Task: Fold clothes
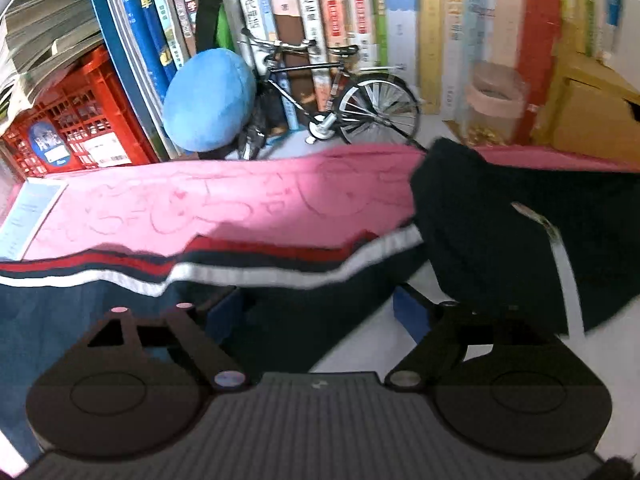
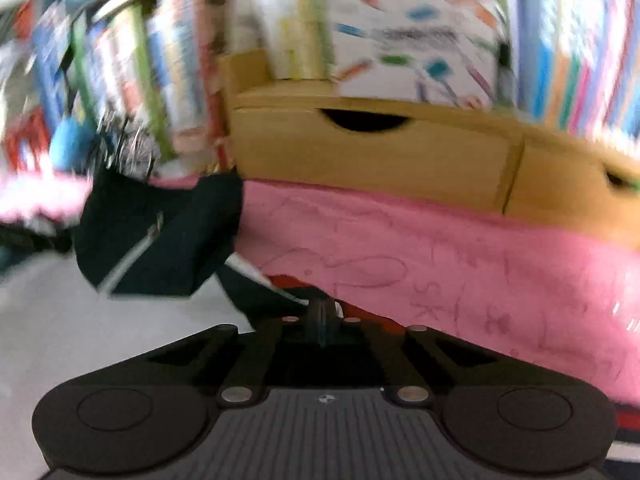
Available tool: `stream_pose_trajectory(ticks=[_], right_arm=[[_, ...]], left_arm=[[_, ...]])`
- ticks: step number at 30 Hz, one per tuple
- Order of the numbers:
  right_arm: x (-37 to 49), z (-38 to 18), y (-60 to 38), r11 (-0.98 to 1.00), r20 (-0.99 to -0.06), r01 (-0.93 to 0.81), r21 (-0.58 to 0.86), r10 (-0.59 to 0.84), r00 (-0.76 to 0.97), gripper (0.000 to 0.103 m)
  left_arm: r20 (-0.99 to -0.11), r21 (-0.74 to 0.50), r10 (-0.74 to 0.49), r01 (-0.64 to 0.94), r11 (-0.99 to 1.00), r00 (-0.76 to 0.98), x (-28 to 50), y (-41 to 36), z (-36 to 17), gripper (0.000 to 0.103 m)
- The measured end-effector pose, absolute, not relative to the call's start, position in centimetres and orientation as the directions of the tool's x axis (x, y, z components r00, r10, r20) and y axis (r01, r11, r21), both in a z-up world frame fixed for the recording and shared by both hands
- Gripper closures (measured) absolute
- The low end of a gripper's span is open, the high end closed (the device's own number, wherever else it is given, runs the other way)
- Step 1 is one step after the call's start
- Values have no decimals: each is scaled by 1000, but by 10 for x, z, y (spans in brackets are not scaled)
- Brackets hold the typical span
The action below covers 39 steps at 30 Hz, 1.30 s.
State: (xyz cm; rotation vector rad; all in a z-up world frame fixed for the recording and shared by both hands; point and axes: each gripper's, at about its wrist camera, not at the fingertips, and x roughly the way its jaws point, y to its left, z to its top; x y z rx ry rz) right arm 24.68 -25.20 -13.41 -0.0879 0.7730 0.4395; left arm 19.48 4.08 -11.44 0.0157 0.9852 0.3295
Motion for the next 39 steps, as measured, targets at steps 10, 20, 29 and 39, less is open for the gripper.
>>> stream_pose_trajectory(ticks=[10,20,29,39], right_arm=[[185,-117,-381,986,-712,-34,164,142,687,51],[106,-85,-609,753,-684,651,89,-430,590,16],[131,-108,-681,592,-768,700,399,-202,608,79],[175,-132,-657,862,-719,494,-115,-416,557,65]], left_arm=[[-770,88,0,106,990,638,140,-68,-72,41],[-822,87,-8,138,987,570,147,-114,-107,24],[-812,125,16,147,981,583,146,-117,-108,22],[-808,144,30,148,978,588,137,-118,-105,13]])
